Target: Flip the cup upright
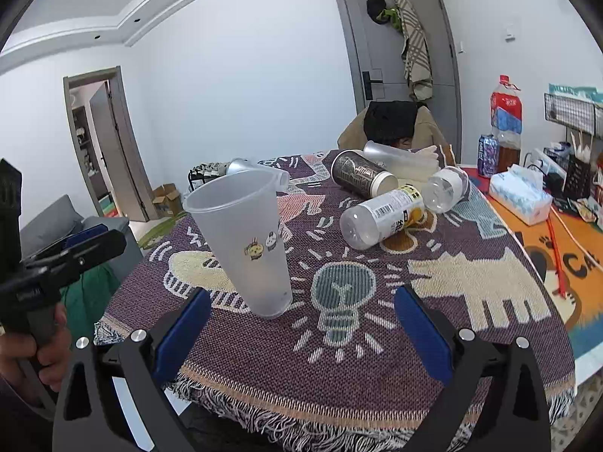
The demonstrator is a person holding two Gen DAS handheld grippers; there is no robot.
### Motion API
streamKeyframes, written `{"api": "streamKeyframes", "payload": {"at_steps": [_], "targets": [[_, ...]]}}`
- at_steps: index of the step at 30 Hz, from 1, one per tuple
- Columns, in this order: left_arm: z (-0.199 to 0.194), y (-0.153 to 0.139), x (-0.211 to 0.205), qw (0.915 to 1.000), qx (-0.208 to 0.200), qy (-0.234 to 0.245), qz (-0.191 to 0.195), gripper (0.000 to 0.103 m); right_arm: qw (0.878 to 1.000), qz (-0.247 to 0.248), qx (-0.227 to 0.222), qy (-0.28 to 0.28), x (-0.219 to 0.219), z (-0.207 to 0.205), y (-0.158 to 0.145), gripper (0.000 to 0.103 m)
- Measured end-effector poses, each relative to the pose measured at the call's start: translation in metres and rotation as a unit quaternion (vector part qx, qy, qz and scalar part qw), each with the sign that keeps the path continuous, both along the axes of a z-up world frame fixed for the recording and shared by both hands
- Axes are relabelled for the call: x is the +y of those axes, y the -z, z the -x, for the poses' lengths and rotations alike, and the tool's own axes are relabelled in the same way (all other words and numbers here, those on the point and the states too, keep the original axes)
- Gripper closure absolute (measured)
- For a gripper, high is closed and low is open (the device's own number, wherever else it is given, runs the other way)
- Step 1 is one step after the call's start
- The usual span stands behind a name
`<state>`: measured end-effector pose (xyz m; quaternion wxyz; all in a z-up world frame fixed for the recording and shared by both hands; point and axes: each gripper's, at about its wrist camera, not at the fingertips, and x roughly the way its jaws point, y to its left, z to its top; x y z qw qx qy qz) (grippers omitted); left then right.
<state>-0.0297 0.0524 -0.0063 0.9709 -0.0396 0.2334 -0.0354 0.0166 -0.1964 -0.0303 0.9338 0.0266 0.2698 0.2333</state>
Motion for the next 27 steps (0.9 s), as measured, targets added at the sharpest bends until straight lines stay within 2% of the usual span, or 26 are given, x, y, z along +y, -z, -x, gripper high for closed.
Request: {"api": "streamKeyframes", "payload": {"at_steps": [7,12,27], "targets": [[0.019,0.002,-0.007,0.9997,-0.011,-0.001,-0.022,0.005,1.0,-0.015,-0.025,0.005,-0.009,0.012,0.002,0.007],[0.027,0.001,-0.006,0.9993,-0.019,-0.007,-0.031,0.005,1.0,-0.017,-0.016,0.01,-0.013,0.01,0.004,0.007],[0.033,0.0,-0.003,0.9993,-0.02,-0.014,-0.028,0.005,1.0,-0.009,-0.024,0.001,-0.005,0.017,-0.002,0.007]]}}
